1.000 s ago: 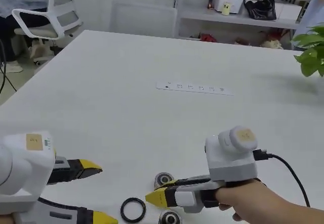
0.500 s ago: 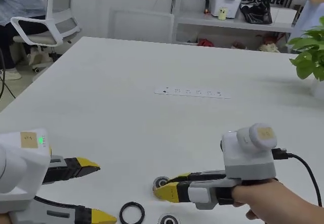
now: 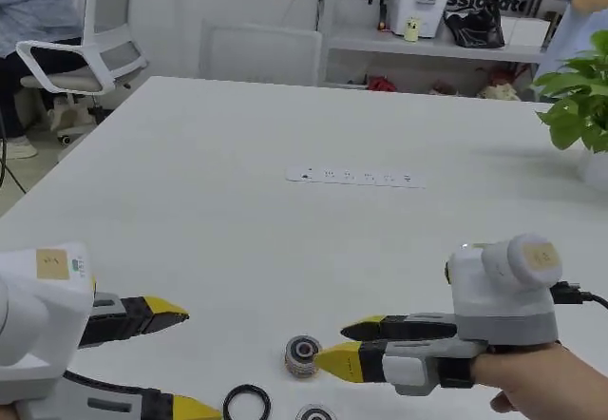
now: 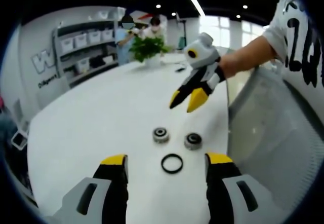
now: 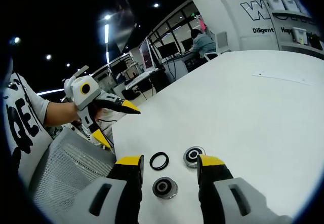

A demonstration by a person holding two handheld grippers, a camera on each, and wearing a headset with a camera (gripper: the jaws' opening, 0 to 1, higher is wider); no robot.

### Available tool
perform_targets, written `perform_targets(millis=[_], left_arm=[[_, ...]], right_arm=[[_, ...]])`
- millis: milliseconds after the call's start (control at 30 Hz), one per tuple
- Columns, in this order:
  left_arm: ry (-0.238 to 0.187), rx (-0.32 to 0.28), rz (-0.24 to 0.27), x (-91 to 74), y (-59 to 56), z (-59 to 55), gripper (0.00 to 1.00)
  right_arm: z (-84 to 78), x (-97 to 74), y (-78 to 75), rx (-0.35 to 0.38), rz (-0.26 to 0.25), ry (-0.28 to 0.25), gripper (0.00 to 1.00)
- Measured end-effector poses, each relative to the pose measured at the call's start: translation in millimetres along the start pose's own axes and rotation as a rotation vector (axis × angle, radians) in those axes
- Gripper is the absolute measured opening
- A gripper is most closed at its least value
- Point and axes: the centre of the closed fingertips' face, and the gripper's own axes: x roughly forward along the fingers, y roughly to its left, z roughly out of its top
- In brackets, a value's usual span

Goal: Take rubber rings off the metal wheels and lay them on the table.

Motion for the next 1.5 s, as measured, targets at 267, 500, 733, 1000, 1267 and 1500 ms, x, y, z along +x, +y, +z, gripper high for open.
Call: perform_targets(millis=[267, 500, 733, 1000, 1267, 1500], left_arm=[[-0.006, -0.002, 0.008, -3.2, 0.6, 1.8, 0.63], [-0.008, -0.003, 0.013, -4.9, 1.7, 2.8, 0.64], [-0.008, -0.004, 0.017, -5.3, 2.6, 3.6, 0.64], [-0.006, -0.005, 0.022, -5.6, 3.7, 2.0, 0.67], [-0.004, 0.002, 0.022, -5.5, 1.7, 0.7, 0.69], [-0.001, 0.013, 0.024, -6.7, 0.1, -0.5, 0.72]], right_arm=[[1.9, -14.5, -1.1, -0.066, -0.021, -0.023, 0.48], [-0.3, -25.3, -2.0, -0.129, -0.031, -0.034, 0.54], [-4.3, -35.2, -7.6, -0.189, -0.047, -0.044, 0.6], [-14.9, -43.7, -10.7, -0.288, -0.063, -0.014, 0.67], [-23.3, -45.5, -8.7, -0.359, -0.065, 0.012, 0.71], [-28.7, -45.6, -7.7, -0.414, -0.067, 0.039, 0.75]])
